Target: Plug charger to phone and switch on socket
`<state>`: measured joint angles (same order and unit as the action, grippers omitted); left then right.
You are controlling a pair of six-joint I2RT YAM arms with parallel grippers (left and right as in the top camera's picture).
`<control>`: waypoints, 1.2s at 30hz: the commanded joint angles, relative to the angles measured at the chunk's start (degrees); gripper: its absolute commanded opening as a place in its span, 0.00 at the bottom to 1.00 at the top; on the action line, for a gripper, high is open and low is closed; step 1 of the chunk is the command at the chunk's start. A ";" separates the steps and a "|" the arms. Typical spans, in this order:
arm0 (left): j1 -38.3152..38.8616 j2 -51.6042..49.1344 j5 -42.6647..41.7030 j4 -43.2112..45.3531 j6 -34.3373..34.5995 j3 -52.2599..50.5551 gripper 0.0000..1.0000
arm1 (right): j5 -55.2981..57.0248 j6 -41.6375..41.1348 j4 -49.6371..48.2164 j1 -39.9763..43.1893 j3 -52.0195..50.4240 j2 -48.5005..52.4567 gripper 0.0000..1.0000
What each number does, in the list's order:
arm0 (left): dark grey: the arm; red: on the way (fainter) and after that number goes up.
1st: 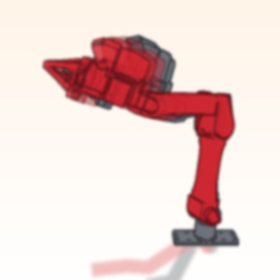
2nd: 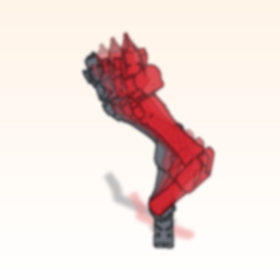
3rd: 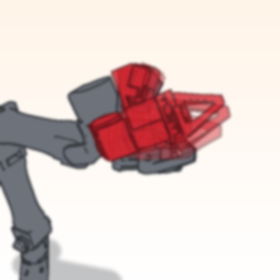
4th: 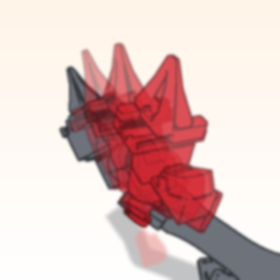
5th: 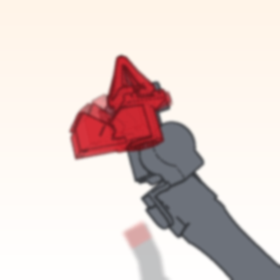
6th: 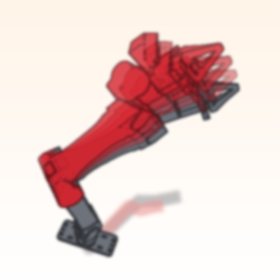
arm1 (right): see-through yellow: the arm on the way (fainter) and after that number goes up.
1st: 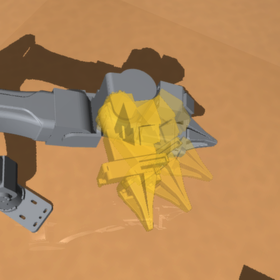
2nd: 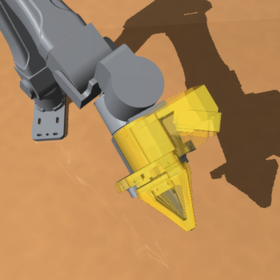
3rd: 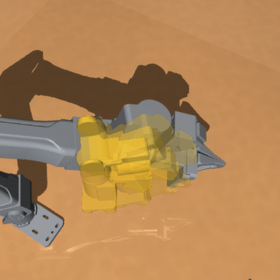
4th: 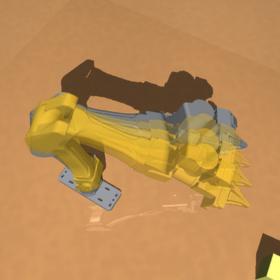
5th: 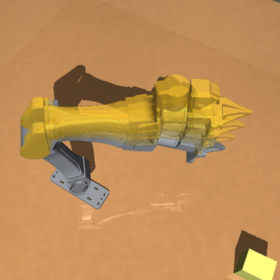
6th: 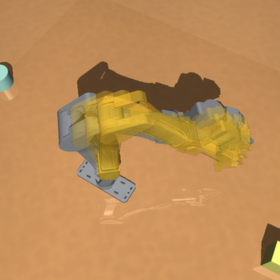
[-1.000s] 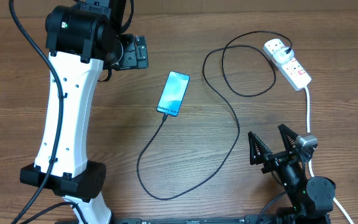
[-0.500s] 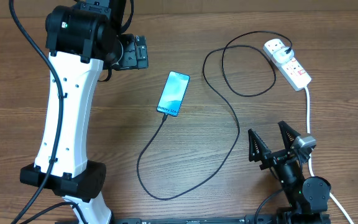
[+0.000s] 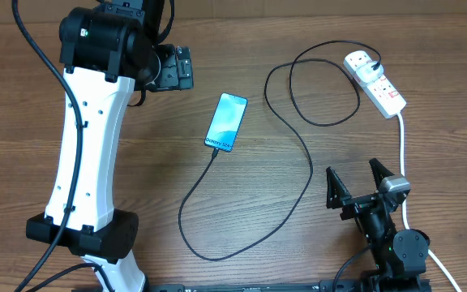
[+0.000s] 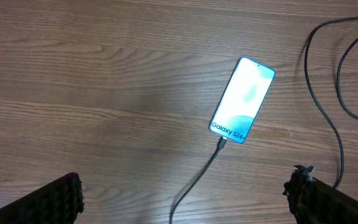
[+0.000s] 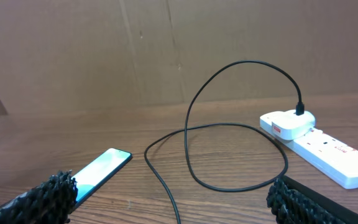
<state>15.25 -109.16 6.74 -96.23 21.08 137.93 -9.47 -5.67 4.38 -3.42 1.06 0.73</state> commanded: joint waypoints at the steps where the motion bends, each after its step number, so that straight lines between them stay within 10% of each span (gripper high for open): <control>1: -0.26 -0.17 0.92 0.04 0.81 -0.33 1.00 | 1.09 1.75 0.02 -0.33 -0.59 -0.61 1.00; 36: -0.22 -0.20 0.92 0.04 0.81 -0.31 1.00 | 5.16 10.64 0.22 -0.31 -0.57 -0.57 1.00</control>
<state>15.25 -109.16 6.74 -96.25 21.08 137.93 -5.06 4.56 4.78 -3.42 1.06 0.73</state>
